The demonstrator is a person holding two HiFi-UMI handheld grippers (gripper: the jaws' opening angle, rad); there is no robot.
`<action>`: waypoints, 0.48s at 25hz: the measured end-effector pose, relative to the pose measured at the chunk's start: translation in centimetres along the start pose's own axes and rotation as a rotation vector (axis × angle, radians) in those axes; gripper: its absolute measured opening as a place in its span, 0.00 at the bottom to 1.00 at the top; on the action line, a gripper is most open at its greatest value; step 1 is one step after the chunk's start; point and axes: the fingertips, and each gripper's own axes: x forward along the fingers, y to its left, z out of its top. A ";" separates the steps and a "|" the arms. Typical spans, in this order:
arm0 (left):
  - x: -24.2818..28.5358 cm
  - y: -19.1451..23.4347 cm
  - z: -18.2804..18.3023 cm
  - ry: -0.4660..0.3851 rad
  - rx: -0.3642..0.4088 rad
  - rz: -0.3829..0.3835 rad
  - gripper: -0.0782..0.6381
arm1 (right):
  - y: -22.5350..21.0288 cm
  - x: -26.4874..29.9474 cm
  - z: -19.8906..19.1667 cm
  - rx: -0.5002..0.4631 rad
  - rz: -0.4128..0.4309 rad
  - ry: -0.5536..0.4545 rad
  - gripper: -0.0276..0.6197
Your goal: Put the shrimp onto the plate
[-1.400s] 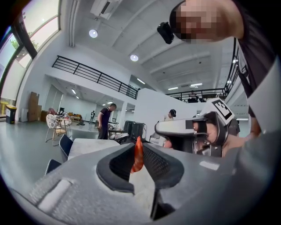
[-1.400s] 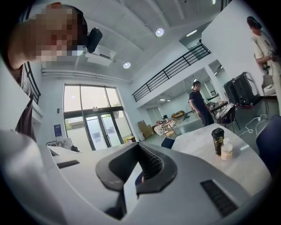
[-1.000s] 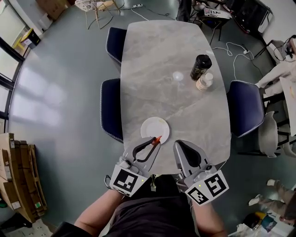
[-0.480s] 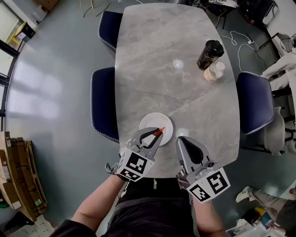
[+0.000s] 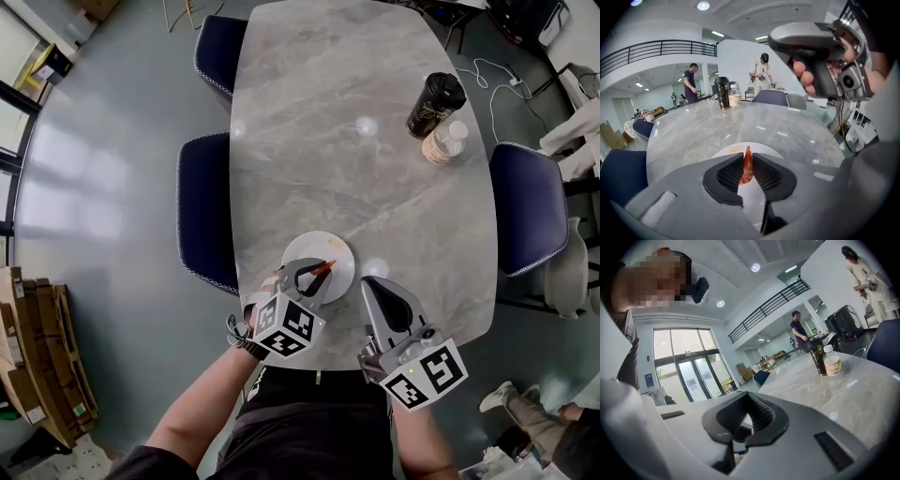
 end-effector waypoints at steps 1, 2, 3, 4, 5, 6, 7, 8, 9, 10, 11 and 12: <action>0.2 0.0 -0.3 0.013 0.006 0.001 0.20 | -0.1 0.0 -0.2 0.001 0.002 -0.001 0.05; 0.4 0.0 -0.6 0.026 0.010 0.001 0.20 | -0.1 0.0 -0.3 0.002 0.003 -0.003 0.05; 0.6 0.0 -0.8 0.037 0.011 0.000 0.20 | -0.1 0.0 -0.4 0.003 0.004 -0.004 0.05; 0.7 0.0 -1.0 0.046 0.011 -0.001 0.20 | -0.1 -0.1 -0.4 0.004 0.006 -0.004 0.05; 0.9 -0.1 -1.1 0.055 0.011 -0.003 0.20 | -0.1 -0.1 -0.4 0.005 0.008 -0.005 0.05; 1.0 -0.1 -1.2 0.064 0.012 -0.006 0.20 | -0.1 -0.2 -0.4 0.006 0.012 -0.006 0.05; 1.1 -0.2 -1.3 0.074 0.014 -0.010 0.20 | 0.0 -0.2 -0.3 0.007 0.015 -0.006 0.05; 1.3 -0.2 -1.5 0.086 0.017 -0.014 0.20 | 0.0 -0.3 -0.2 0.006 0.018 -0.007 0.05; 1.5 -0.3 -1.6 0.096 0.020 -0.018 0.20 | 0.1 -0.4 -0.1 0.005 0.021 -0.007 0.05; 1.6 -0.3 -1.7 0.104 0.023 -0.022 0.20 | 0.1 -0.4 -0.1 0.004 0.024 -0.007 0.05; 1.7 -0.4 -1.7 0.107 0.027 -0.026 0.20 | 0.1 -0.5 0.0 0.003 0.027 -0.007 0.05; 1.8 -0.4 -1.6 0.109 0.031 -0.029 0.20 | 0.1 -0.5 0.1 0.003 0.029 -0.007 0.05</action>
